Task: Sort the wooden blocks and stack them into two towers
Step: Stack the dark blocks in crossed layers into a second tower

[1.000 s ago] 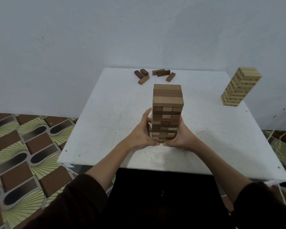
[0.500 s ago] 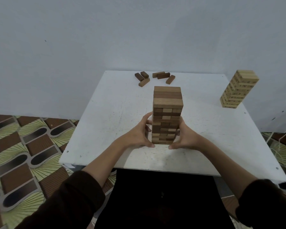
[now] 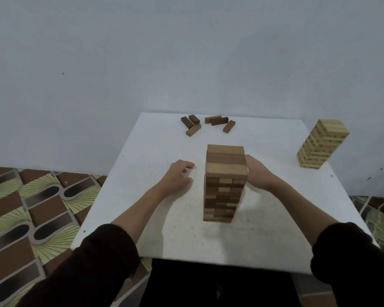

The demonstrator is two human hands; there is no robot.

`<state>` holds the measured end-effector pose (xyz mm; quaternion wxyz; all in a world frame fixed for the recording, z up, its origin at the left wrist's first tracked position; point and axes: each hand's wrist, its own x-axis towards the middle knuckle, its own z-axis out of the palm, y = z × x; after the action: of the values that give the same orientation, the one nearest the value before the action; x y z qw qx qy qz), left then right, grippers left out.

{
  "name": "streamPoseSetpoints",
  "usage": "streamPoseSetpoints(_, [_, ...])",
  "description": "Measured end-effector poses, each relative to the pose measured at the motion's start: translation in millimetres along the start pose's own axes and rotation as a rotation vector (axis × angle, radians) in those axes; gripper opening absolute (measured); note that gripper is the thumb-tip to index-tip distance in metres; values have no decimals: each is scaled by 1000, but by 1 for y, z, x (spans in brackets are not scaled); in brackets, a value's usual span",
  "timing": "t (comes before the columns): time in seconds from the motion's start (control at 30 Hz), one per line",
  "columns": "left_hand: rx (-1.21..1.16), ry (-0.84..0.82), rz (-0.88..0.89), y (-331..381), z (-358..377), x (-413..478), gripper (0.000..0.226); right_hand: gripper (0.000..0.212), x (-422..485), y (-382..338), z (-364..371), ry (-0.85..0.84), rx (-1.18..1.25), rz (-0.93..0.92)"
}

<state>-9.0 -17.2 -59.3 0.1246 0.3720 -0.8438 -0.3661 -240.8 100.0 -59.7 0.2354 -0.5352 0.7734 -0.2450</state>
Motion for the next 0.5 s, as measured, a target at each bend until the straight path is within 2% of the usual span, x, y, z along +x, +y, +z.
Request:
streamPoseSetpoints(0.1, [53,38,12,-4,-7,30,38,45,32,-5,-11,18,-14,-55])
streamPoseSetpoints(0.23, [98,126,91,-10,-12,71,38,45,71,-17,-22,20,-98,-68])
streamPoseSetpoints(0.33, [115,193,125,-5,-16,100,52,56,103,-21,-29,20,-202,-61])
streamPoseSetpoints(0.4, [134,200,166,0,-16,116,62,64,121,-23,-35,36,-270,-62])
streamPoseSetpoints(0.5, [230,150,267,3,-15,141,52,74,146,-25,-42,34,-358,-27])
